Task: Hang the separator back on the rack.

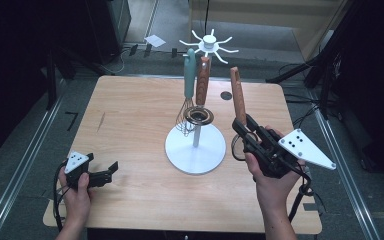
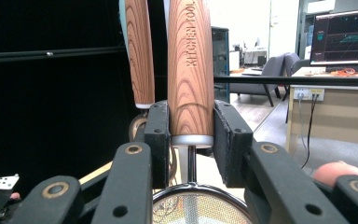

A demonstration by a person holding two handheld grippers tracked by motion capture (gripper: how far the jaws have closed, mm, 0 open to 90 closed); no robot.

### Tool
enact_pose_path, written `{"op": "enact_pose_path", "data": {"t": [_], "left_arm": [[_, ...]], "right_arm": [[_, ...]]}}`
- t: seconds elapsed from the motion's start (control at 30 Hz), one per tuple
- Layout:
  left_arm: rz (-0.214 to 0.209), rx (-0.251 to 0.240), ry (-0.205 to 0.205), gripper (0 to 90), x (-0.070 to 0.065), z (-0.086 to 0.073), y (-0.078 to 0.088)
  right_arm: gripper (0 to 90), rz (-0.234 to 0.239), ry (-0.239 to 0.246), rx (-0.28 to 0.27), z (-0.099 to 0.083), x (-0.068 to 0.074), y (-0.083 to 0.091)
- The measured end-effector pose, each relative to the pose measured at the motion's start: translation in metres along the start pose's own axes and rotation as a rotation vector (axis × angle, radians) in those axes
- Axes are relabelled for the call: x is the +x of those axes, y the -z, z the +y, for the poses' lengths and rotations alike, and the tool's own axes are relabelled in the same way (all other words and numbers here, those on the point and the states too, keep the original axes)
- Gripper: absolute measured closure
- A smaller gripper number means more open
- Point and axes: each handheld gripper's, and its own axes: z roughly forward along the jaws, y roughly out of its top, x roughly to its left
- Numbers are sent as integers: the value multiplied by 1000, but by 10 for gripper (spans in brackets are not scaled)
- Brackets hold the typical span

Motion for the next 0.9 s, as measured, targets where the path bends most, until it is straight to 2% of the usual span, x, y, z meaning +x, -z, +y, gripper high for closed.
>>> {"op": "enact_pose_path", "data": {"t": [0.43, 0.57, 0.9], "left_arm": [[0, -1, 4, 0, 0, 0, 0], [0, -3, 7, 0, 0, 0, 0], [-4, -4, 8, 0, 1, 0, 0]], "right_arm": [[710, 22, 26, -27, 10, 8, -3], [710, 14, 39, -30, 13, 10, -6], [710, 3, 33, -18, 15, 10, -15]]}}
